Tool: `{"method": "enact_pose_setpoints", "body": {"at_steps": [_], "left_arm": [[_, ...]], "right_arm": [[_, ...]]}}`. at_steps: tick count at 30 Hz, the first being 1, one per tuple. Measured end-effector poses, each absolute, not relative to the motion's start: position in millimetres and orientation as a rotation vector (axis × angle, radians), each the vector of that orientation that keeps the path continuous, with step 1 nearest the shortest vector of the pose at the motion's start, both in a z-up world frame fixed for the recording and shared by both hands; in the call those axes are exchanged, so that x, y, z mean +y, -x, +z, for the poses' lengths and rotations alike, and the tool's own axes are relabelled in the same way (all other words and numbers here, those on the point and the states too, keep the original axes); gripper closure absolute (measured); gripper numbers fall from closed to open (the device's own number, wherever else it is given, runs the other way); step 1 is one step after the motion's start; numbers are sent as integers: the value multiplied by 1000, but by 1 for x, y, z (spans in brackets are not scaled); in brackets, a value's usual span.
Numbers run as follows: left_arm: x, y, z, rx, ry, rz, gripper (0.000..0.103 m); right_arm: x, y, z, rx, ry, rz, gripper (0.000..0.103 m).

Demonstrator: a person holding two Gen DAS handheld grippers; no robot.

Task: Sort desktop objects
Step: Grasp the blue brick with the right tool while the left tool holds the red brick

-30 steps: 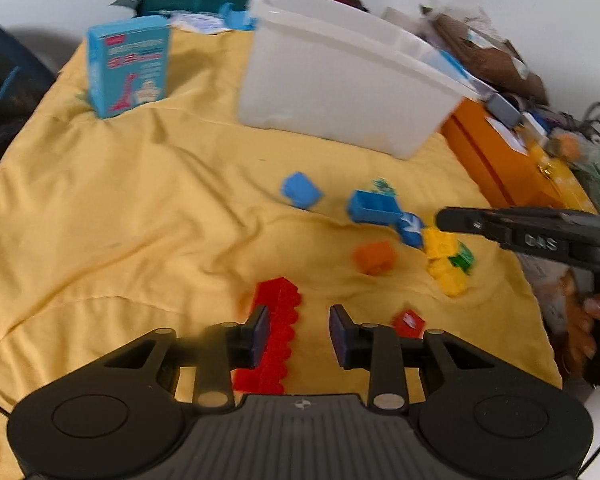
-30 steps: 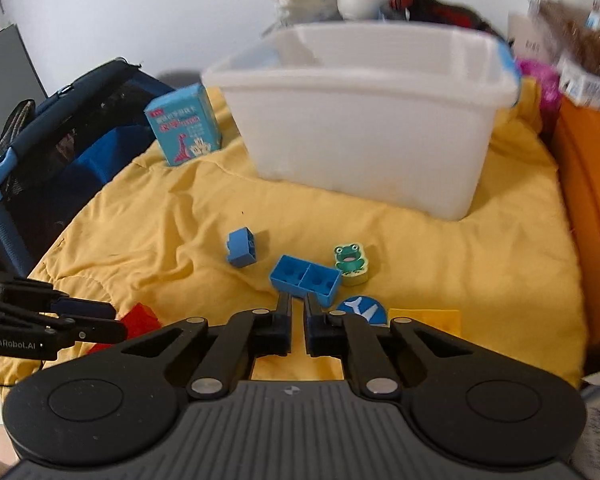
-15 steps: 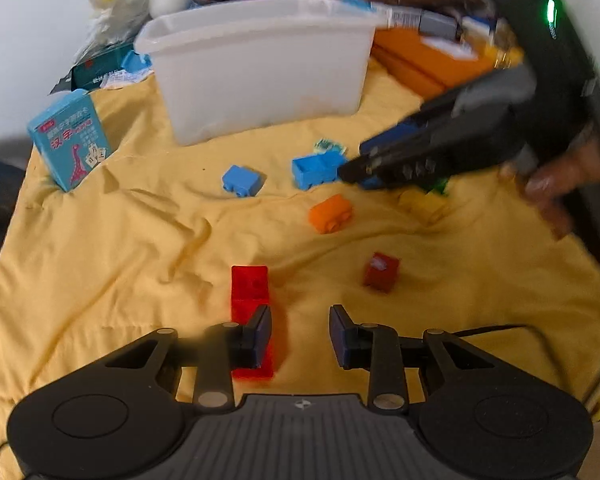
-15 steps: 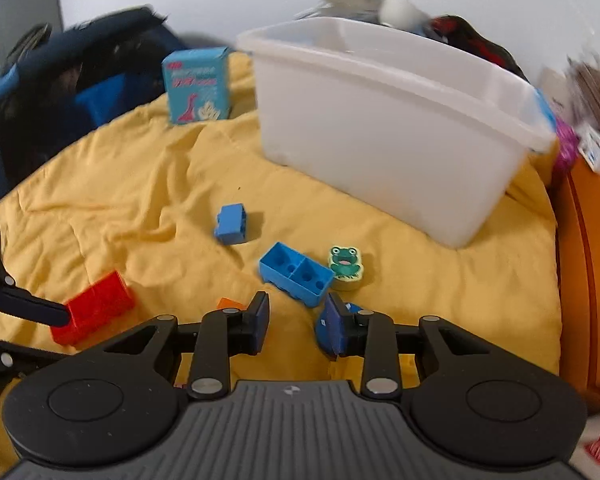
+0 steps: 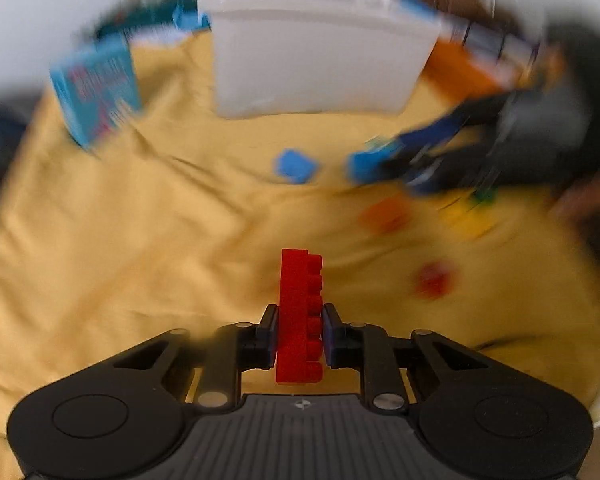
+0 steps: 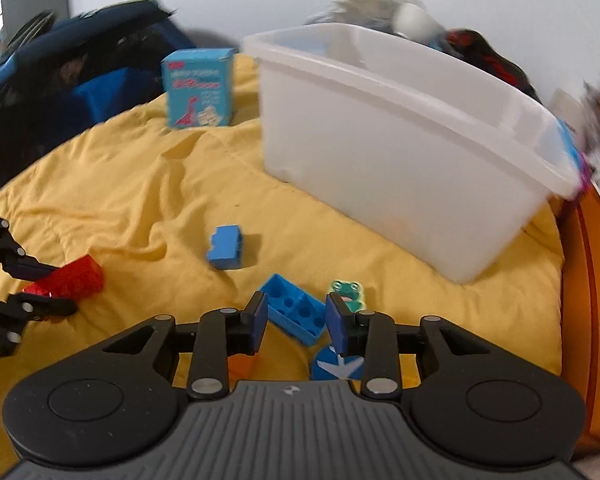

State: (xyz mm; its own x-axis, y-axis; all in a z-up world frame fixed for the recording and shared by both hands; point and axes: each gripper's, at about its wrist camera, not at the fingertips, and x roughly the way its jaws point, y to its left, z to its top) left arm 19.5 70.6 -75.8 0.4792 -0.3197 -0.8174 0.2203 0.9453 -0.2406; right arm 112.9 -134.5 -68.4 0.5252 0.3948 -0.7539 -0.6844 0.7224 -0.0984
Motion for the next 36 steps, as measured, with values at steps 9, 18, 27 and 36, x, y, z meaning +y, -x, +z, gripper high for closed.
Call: {"method": "enact_pose_setpoints", "body": {"at_steps": [9, 18, 27, 36], "left_arm": [[79, -25, -94, 1098, 258, -323, 62], [83, 1, -63, 931, 75, -226, 59], [42, 2, -77, 937, -93, -248, 59], [38, -3, -90, 981, -141, -207, 59]], "right_arm": [[-108, -114, -93, 772, 741, 723, 63], [-131, -133, -68, 883, 374, 722, 85], [-206, -97, -76, 1218, -357, 809, 84], [-256, -72, -139, 1348, -689, 677, 78]]}}
